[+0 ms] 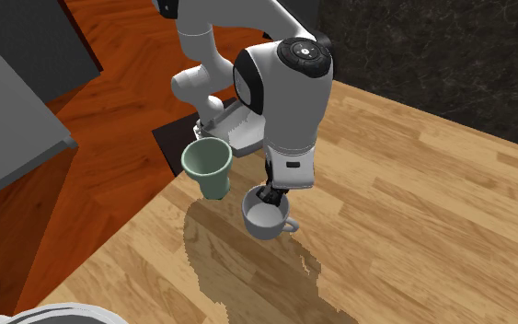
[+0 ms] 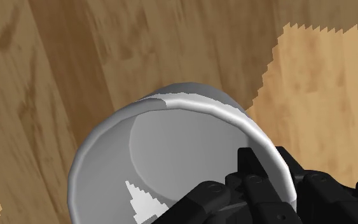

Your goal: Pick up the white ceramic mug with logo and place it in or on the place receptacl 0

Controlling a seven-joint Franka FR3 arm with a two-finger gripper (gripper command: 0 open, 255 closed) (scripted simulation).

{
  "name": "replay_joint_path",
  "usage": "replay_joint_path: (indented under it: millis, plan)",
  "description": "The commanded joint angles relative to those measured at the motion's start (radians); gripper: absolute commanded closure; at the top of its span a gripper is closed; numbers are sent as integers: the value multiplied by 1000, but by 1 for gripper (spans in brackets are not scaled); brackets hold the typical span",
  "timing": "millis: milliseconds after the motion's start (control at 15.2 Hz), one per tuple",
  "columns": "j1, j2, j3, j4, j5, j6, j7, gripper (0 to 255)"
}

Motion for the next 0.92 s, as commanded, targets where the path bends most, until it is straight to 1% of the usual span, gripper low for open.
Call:
replay_joint_path:
  millis: [0, 858]
  plan:
    - [0, -1, 0, 12, 0, -13, 0, 255]
    - [0, 11, 0, 202, 3, -191, -8, 255]
